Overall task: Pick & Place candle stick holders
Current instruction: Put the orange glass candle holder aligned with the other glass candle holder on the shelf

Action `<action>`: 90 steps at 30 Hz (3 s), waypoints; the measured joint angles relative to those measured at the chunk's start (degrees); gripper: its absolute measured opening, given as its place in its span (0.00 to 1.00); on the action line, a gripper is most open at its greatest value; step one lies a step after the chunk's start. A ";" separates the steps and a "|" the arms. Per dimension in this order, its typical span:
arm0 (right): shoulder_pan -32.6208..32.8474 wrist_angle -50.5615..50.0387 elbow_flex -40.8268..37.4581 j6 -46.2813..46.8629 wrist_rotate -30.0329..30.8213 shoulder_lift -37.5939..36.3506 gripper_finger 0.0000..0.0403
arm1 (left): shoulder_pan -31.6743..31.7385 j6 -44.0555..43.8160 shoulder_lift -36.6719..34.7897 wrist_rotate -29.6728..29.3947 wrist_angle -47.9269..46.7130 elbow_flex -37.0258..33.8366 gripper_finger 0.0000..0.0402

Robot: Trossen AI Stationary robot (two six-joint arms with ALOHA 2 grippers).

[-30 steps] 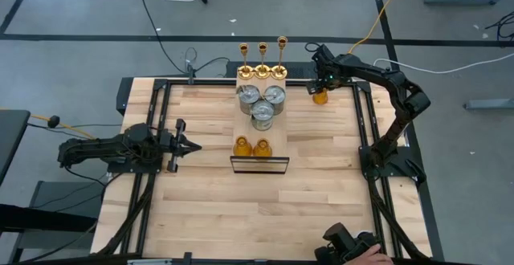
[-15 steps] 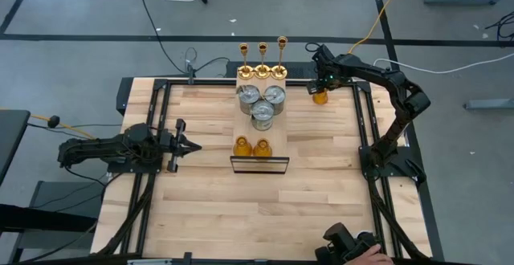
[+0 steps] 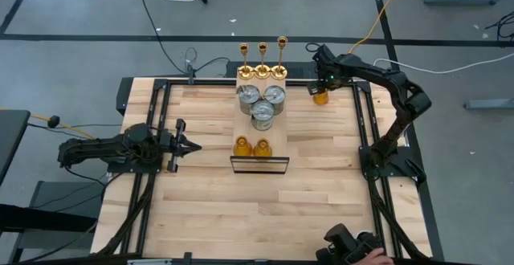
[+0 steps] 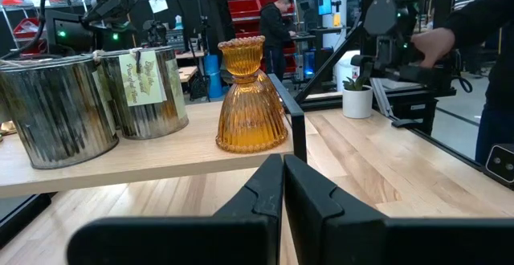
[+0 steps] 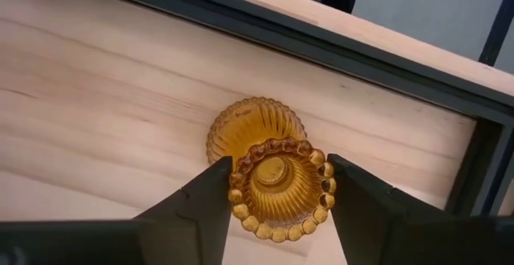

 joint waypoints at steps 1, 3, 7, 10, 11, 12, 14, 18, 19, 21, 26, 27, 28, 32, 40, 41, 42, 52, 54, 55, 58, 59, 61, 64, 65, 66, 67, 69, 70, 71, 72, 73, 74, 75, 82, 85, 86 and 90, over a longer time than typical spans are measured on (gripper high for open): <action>0.00 0.02 0.00 -0.10 0.00 -0.17 0.46 | 0.01 0.00 0.00 0.00 0.00 0.00 0.05; 0.00 -0.02 0.00 -0.45 0.00 -0.63 0.45 | 0.01 0.00 0.00 0.02 0.02 -0.01 0.05; 0.00 -0.28 0.00 -0.60 -0.02 -1.97 0.45 | -0.01 0.00 0.00 0.00 0.00 -0.01 0.05; -0.02 -1.36 0.00 -1.38 -1.30 -3.01 0.45 | 0.01 -0.01 0.00 0.00 0.01 -0.01 0.05; -0.02 -1.90 0.00 -1.53 -1.52 -3.36 0.45 | 0.00 0.00 0.00 0.00 0.02 -0.01 0.05; 0.00 -2.57 0.00 -1.69 -1.72 -3.74 0.45 | 0.01 -0.02 0.00 0.00 0.01 0.00 0.05; 0.00 -3.89 0.00 -2.22 -2.19 -4.70 0.44 | 0.01 -0.02 0.00 0.02 0.00 0.01 0.05; 0.00 -6.76 0.00 -3.49 -2.56 -7.07 0.44 | 0.00 0.00 0.00 0.02 0.01 -0.01 0.05; 0.00 -7.34 0.00 -3.95 -2.56 -7.66 0.44 | 0.01 0.00 0.00 0.00 0.00 0.00 0.05; 0.00 -8.56 0.00 -4.96 -2.56 -8.70 0.44 | 0.00 0.00 0.00 0.01 0.00 -0.01 0.05; 0.67 -11.46 0.02 -8.60 -2.51 -11.16 0.44 | -0.01 0.00 0.00 0.02 0.02 0.01 0.05; 1.02 -12.03 0.02 -9.60 -2.69 -11.59 0.44 | -0.01 0.00 0.00 0.01 0.01 0.00 0.05; 1.38 -12.47 0.02 -10.66 -3.23 -12.03 0.44 | 0.01 0.00 0.00 0.01 0.02 -0.01 0.05; 3.04 -13.27 0.02 -13.44 -5.66 -13.81 0.44 | -0.01 -0.01 0.00 0.01 0.01 0.00 0.05; 6.96 -14.64 0.04 -17.64 -8.17 -18.03 0.44 | 0.00 -0.02 0.00 0.02 0.01 -0.01 0.05; 7.63 -14.86 0.06 -18.39 -8.74 -18.67 0.44 | 0.01 -0.02 0.00 0.01 0.00 0.00 0.05; 8.34 -15.09 0.08 -19.07 -9.04 -19.27 0.44 | 0.00 0.00 0.00 0.01 0.00 -0.01 0.05; 15.52 -24.15 8.41 -24.98 -9.46 -20.82 0.44 | 0.01 -0.01 0.00 0.01 0.01 -0.01 0.05; 17.08 -24.90 10.75 -26.26 -9.62 -20.82 0.44 | 0.01 0.00 0.00 0.00 0.02 0.01 0.05; 17.83 -25.25 11.77 -27.02 -9.85 -20.82 0.44 | -0.01 -0.02 0.00 0.02 0.00 -0.01 0.05; 20.20 -25.77 14.37 -30.17 -10.07 -20.82 0.44 | 0.01 0.00 0.00 0.02 0.02 -0.01 0.05; 20.91 -25.91 15.02 -31.20 -10.08 -20.82 0.44 | -0.01 0.00 0.00 0.01 0.02 -0.01 0.05; 22.27 -26.55 16.02 -32.91 -10.10 -20.82 0.44 | 0.00 0.00 0.00 0.01 0.00 0.01 0.05; 24.63 -27.81 17.26 -34.88 -10.04 -20.82 0.44 | 0.00 -0.01 0.00 0.02 0.00 0.00 0.05; 25.43 -28.16 17.53 -35.43 -9.98 -20.82 0.44 | 0.00 0.00 0.00 0.00 0.00 0.01 0.05; 26.20 -28.58 17.78 -35.95 -9.98 -20.81 0.44 | 0.00 -0.02 0.00 0.01 0.01 -0.01 0.05; 27.00 -28.92 17.99 -36.41 -10.00 -20.78 0.44 | 0.01 -0.02 0.00 0.02 0.00 -0.01 0.05; 28.82 -29.00 18.28 -36.91 -10.00 -20.78 0.44 | 0.01 0.00 0.00 0.02 0.02 -0.01 0.05; 29.72 -28.84 18.29 -37.21 -9.99 -20.78 0.44 | 0.01 0.00 0.00 0.00 0.00 -0.01 0.05; 30.64 -28.86 18.29 -37.52 -9.97 -20.77 0.44 | -0.01 0.00 0.00 0.00 0.02 -0.01 0.05; 31.51 -28.89 18.29 -37.66 -9.90 -20.71 0.44 | -0.01 -0.01 0.00 0.01 0.00 0.00 0.05; 32.32 -28.87 18.29 -37.66 -9.90 -20.60 0.44 | 0.00 0.00 0.00 0.02 0.02 0.01 0.05; 33.15 -28.87 18.29 -37.58 -9.92 -20.41 0.44 | 0.01 0.00 0.00 0.01 0.01 0.01 0.05; 33.90 -28.89 18.29 -37.38 -9.92 -20.14 0.44 | 0.00 0.00 0.00 0.00 0.00 -0.01 0.05; 38.31 -28.13 18.30 -34.96 -9.87 -16.77 0.44 | 0.00 -0.02 0.00 0.01 0.00 -0.01 0.05; 39.96 -28.61 19.90 -33.62 -9.82 -14.90 0.44 | 0.01 -0.02 0.00 0.00 0.01 0.00 0.05; 40.49 -28.55 20.87 -33.45 -9.79 -14.22 0.44 | 0.00 0.00 0.00 0.00 0.00 0.01 0.05; 42.45 -28.84 25.96 -32.83 -9.80 -10.73 0.44 | 0.00 -0.01 0.00 0.01 0.00 0.00 0.05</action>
